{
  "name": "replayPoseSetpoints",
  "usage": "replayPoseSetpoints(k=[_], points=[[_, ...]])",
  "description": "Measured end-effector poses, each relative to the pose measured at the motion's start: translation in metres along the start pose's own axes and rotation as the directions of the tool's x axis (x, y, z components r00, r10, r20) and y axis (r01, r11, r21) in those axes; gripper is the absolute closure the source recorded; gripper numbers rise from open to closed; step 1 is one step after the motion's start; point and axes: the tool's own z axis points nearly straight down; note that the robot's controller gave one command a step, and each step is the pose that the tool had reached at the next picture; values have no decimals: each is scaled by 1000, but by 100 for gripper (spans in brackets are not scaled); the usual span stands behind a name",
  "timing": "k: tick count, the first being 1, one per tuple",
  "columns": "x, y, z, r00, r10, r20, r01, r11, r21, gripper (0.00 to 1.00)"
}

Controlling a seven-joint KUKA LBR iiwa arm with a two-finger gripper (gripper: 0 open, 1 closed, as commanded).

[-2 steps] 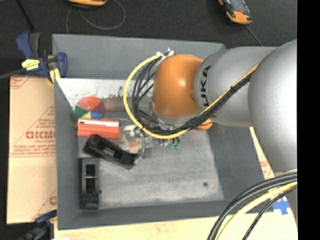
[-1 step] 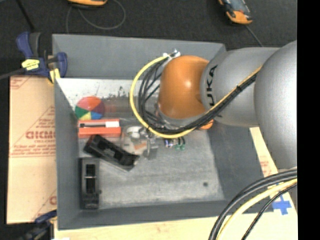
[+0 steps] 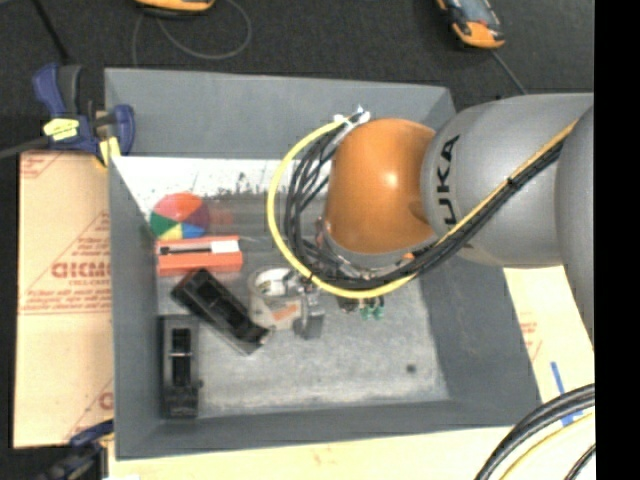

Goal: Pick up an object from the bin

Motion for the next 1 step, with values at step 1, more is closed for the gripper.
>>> replayPoseSetpoints(k=[1], points=[[0,0,1,1000,-1,-1,1,1000,1,100]])
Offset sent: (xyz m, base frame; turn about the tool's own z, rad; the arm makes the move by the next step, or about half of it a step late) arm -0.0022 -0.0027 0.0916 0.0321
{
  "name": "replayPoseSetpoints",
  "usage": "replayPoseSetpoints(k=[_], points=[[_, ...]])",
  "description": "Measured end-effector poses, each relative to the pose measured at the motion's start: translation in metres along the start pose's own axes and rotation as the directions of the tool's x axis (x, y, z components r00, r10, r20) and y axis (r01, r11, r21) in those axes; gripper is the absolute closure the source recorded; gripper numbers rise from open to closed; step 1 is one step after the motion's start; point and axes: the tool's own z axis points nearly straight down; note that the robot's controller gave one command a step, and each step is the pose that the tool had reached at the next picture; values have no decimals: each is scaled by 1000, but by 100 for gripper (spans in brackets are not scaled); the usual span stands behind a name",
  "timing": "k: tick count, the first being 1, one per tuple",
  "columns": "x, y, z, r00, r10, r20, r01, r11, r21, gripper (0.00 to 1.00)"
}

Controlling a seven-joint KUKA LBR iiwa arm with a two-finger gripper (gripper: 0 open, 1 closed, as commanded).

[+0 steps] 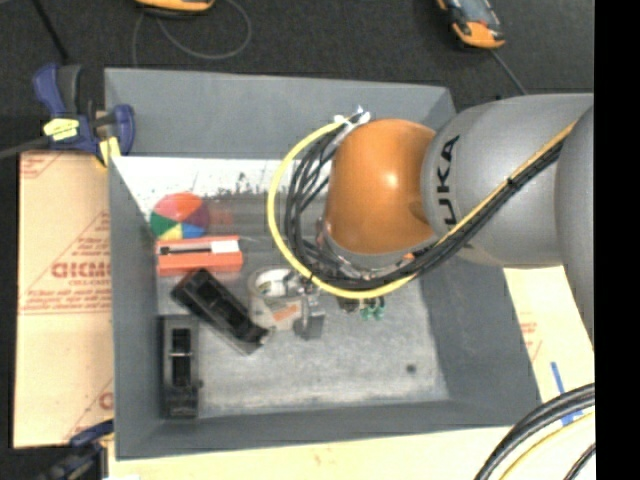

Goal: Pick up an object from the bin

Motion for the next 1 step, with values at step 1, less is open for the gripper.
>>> replayPoseSetpoints(k=[1], points=[[2,-3,-92,1000,28,0,-28,1000,-2,100]])
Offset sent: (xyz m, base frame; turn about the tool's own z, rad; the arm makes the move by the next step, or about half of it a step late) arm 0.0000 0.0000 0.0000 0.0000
